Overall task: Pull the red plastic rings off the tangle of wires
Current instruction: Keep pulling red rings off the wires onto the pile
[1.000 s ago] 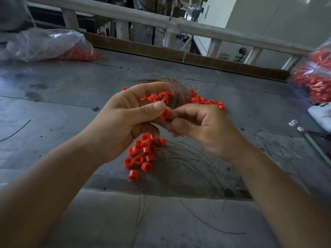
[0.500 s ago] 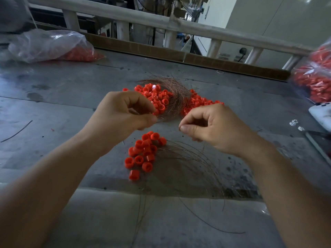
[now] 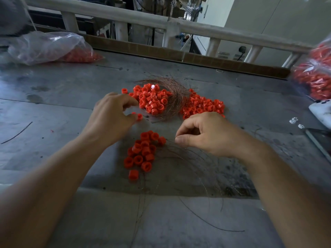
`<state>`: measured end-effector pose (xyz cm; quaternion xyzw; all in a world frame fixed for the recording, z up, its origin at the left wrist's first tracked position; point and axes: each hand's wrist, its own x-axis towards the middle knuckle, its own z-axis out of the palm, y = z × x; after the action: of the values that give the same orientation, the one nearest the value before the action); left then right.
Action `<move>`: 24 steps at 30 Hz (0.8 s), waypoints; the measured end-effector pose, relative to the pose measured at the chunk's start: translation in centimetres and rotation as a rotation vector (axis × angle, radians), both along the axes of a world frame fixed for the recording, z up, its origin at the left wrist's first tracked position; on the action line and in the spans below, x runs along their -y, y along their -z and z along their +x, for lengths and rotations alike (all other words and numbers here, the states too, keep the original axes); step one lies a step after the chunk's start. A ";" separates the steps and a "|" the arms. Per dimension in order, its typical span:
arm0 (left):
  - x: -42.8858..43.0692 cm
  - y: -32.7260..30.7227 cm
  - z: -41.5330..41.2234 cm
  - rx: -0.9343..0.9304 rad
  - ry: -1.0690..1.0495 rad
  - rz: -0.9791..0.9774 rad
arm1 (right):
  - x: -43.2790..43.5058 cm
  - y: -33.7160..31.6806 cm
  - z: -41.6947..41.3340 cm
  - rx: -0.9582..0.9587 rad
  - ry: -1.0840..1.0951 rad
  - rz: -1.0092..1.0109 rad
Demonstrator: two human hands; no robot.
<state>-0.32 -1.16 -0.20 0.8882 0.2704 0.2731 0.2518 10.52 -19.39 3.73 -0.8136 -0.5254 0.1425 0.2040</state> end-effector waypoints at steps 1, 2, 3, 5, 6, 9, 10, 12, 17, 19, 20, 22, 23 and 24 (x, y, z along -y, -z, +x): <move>-0.2 0.2 0.2 -0.019 -0.001 0.021 | 0.0 -0.1 0.1 0.003 0.011 0.019; -0.3 0.4 0.3 -0.036 -0.005 0.036 | 0.0 -0.1 0.1 0.008 0.026 0.039; -0.4 0.5 0.5 -0.053 -0.012 0.045 | 0.0 -0.2 0.2 0.013 0.045 0.060; -0.6 0.8 0.8 -0.079 -0.019 0.061 | 0.1 -0.3 0.3 0.016 0.085 0.096; -0.7 0.9 0.9 -0.091 -0.021 0.068 | 0.1 -0.3 0.4 0.016 0.103 0.107; -0.8 1.0 1.1 -0.106 -0.007 0.090 | 0.1 -0.3 0.6 0.034 0.150 0.136; -0.8 1.1 1.1 -0.099 -0.003 0.087 | 0.1 -0.3 0.7 0.045 0.171 0.154; -0.7 0.9 1.0 -0.079 -0.001 0.075 | 0.1 -0.4 0.9 0.059 0.222 0.202; 0.4 -0.2 0.4 0.077 0.019 0.010 | 0.2 -0.4 1.7 0.131 0.340 0.287; 1.2 -0.6 0.2 0.098 0.082 -0.004 | 0.0 0.1 2.0 0.150 0.344 0.314; 1.6 -0.8 0.0 0.099 0.110 -0.002 | -0.2 0.4 2.1 0.158 0.328 0.323; 2.2 -1.0 -0.1 0.103 0.148 0.001 | -0.7 1.0 2.2 0.174 0.254 0.303; 2.4 -1.0 -0.1 0.104 0.160 -0.006 | -1.0 1.3 2.2 0.194 0.196 0.270; 2.6 -1.1 -0.1 0.104 0.169 -0.012 | -1.3 1.7 2.2 0.220 0.137 0.226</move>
<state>-0.46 -3.73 0.92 0.8910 0.1828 0.2948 0.2930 12.74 -18.11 2.07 -0.8300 -0.5008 -0.0219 0.2447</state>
